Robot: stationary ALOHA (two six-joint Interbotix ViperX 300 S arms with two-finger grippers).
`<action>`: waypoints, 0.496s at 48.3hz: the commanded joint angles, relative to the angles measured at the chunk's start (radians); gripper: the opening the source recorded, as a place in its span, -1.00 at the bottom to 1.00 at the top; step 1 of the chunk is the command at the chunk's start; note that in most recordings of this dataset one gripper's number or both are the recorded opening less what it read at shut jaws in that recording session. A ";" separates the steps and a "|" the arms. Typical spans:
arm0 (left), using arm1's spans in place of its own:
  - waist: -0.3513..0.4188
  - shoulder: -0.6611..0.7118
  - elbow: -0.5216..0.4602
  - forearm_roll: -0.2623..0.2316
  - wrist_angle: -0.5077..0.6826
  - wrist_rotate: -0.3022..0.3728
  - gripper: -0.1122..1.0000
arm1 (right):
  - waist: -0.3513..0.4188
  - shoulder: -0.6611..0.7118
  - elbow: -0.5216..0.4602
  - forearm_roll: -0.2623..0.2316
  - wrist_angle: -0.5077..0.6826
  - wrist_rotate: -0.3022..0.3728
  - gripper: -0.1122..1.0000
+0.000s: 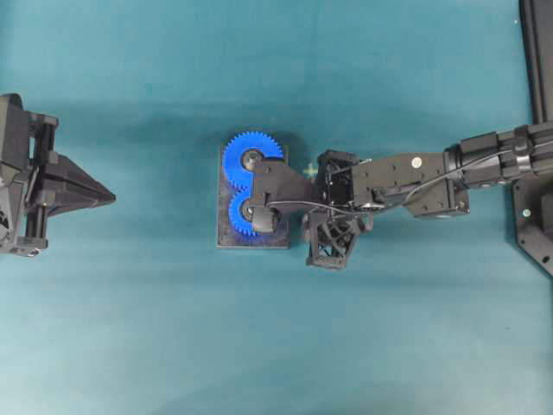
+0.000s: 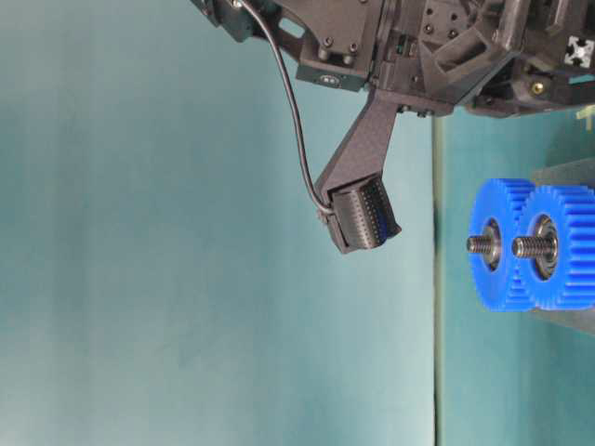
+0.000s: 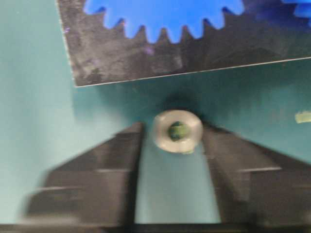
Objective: Insert the washer onto the shaft.
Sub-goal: 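Lift the washer and carry it over the lower blue gear's shaft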
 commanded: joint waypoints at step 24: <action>0.002 0.002 -0.018 0.003 -0.008 -0.029 -0.81 | -0.023 -0.107 -0.098 -0.037 0.161 0.009 -0.26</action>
